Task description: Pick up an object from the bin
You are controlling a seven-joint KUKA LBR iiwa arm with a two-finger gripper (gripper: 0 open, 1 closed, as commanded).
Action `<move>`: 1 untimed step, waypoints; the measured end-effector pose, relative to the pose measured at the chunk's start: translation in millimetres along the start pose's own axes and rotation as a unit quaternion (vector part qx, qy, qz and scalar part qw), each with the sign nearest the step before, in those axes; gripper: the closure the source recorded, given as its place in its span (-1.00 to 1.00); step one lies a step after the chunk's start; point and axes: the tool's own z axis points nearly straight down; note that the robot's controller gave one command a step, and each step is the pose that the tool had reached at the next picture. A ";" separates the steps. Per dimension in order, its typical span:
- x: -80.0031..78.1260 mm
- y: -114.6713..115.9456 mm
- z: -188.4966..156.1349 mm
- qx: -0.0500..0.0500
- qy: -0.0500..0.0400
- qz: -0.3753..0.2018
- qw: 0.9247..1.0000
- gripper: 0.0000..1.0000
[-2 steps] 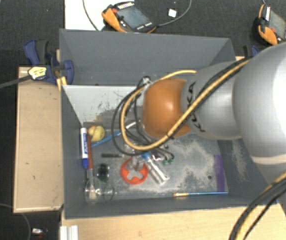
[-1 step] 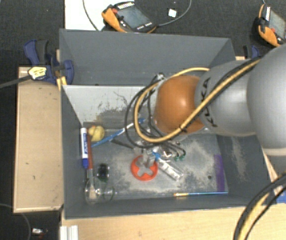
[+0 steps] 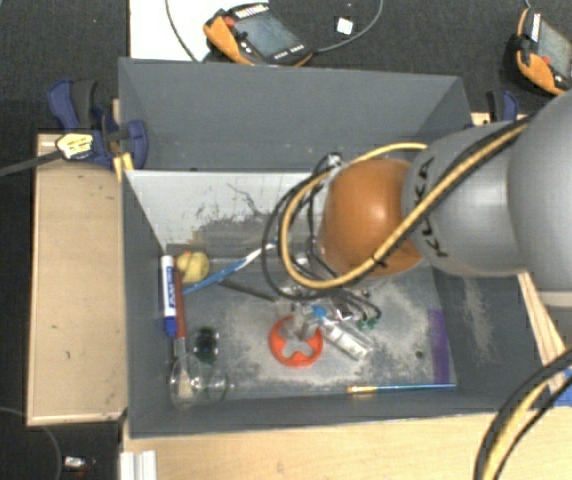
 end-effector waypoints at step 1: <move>7.9 -12.0 -0.5 -0.001 -0.002 -0.005 1.000 1.00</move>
Offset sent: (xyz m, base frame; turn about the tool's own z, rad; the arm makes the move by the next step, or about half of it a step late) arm 0.0158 0.0052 0.0129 -0.4227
